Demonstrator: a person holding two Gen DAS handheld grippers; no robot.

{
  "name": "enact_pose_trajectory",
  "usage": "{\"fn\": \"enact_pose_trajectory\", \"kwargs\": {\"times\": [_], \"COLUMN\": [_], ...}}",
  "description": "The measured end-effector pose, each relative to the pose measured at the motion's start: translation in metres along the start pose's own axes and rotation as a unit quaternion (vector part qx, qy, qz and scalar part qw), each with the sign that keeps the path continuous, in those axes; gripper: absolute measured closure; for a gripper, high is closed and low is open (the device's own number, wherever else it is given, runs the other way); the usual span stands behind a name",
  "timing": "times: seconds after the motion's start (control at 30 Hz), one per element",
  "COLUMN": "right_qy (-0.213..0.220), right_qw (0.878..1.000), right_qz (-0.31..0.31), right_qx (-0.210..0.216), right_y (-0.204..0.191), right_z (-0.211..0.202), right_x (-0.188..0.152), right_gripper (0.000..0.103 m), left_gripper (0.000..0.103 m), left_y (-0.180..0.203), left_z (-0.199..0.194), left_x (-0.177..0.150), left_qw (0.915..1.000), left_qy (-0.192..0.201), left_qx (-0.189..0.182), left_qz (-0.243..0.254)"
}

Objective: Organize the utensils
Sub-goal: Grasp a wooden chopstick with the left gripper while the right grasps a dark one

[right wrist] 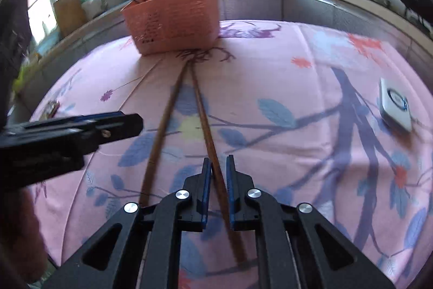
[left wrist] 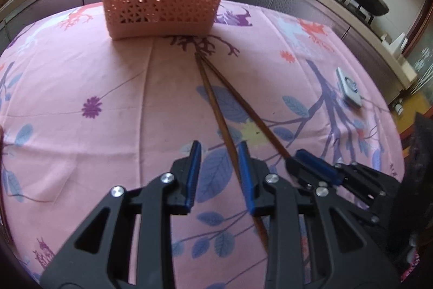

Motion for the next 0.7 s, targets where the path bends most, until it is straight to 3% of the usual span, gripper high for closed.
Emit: {"fn": "enact_pose_trajectory", "kwargs": {"times": [0.1,0.2,0.27,0.37,0.53,0.7], "right_qy": [0.002,-0.003,-0.012,-0.031,-0.042,-0.051], "right_qw": [1.0,1.0,1.0,0.999,0.998,0.996], "right_qz": [-0.005,0.002,0.014,0.025,0.025,0.027], "right_qx": [-0.001,0.007,0.012,0.03,0.038,0.063], "right_y": [0.004,0.01,0.017,0.025,0.03,0.025], "right_z": [-0.001,-0.004,-0.008,-0.018,-0.027,-0.003], "right_x": [-0.004,-0.008,-0.012,-0.024,-0.034,0.001], "right_gripper": [0.103,0.103,0.103,0.103,0.103,0.103], "left_gripper": [0.076,0.077,0.094,0.097,0.096,0.089], "left_y": [0.002,0.008,0.006,0.0,-0.018,-0.025], "left_z": [0.016,0.018,0.014,0.0,-0.022,-0.012], "left_x": [-0.001,-0.004,-0.006,-0.016,-0.033,-0.01], "left_qw": [0.9997,0.999,0.9991,0.9984,0.9985,0.9989], "left_qy": [-0.019,-0.009,-0.009,-0.014,-0.015,-0.018], "left_qx": [0.011,0.03,0.017,0.022,0.024,0.032], "left_qz": [0.005,0.034,0.038,0.05,0.046,0.03]}}
Point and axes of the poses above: each gripper's, at about its wrist camera, not at the fingertips, and z roughly the way its jaws point, y to its right, x to its top, the point moved 2 cm from there along z, roughly the way its jaws point, and after that the axes turned 14 degrees about -x, right-handed, at the moved point
